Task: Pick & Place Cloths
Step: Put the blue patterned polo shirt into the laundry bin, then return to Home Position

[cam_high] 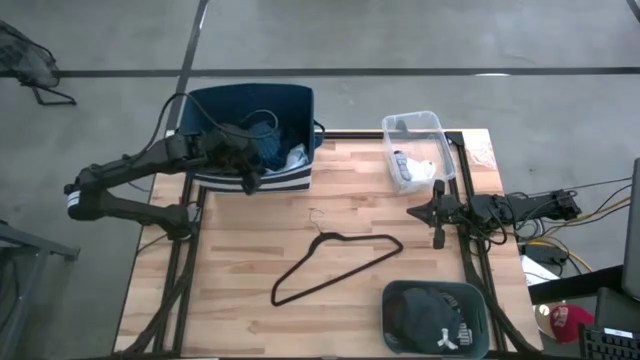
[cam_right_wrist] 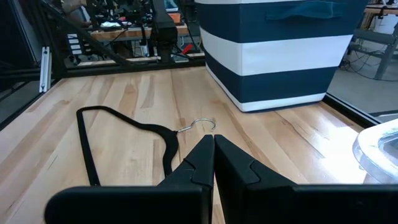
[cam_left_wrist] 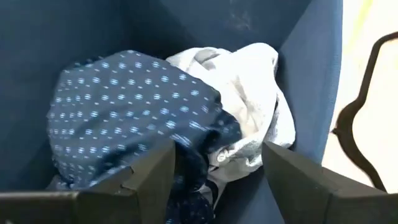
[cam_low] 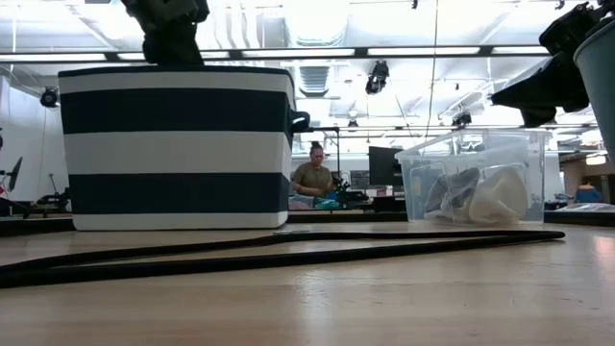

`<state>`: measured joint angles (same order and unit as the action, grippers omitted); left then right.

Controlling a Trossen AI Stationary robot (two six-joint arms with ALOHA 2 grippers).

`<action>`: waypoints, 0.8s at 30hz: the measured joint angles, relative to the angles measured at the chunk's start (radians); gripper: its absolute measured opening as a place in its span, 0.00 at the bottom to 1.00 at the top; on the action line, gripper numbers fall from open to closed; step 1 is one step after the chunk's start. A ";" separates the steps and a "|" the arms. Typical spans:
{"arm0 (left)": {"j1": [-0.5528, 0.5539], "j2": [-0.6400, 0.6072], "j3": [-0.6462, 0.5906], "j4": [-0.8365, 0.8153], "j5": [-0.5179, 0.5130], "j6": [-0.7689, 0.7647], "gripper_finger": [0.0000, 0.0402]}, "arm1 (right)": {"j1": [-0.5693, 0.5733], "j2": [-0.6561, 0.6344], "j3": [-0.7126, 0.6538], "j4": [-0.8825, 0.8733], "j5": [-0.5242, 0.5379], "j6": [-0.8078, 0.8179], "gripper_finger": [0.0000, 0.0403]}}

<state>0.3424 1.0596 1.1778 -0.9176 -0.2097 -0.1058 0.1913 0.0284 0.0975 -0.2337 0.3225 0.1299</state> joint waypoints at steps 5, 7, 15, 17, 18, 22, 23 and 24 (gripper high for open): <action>0.001 -0.030 0.002 -0.004 -0.016 -0.011 0.61 | 0.000 0.000 0.000 0.000 0.000 0.000 0.02; 0.001 -0.036 -0.001 -0.039 0.008 -0.034 0.62 | 0.000 0.000 0.000 0.000 0.000 0.000 0.02; 0.001 -0.053 0.022 -0.103 0.105 -0.008 0.61 | 0.000 0.000 0.000 0.000 0.000 0.000 0.02; 0.001 -0.058 0.041 -0.086 0.095 0.008 0.61 | 0.000 0.000 0.000 0.000 0.000 0.000 0.02; 0.001 -0.064 0.049 -0.069 0.087 0.008 0.60 | 0.000 0.000 0.000 0.000 0.000 0.000 0.02; -0.003 -0.089 0.056 0.038 0.087 0.017 0.54 | 0.000 0.000 0.000 0.000 0.000 0.000 0.02; -0.009 -0.097 0.056 0.060 0.089 0.022 0.51 | 0.000 0.000 0.000 0.000 0.000 0.000 0.02; -0.014 -0.104 0.056 0.086 0.089 0.024 0.48 | 0.000 0.000 0.000 0.000 0.000 0.000 0.02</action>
<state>0.3280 0.9552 1.2339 -0.8318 -0.1209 -0.0818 0.1915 0.0284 0.0975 -0.2339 0.3226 0.1299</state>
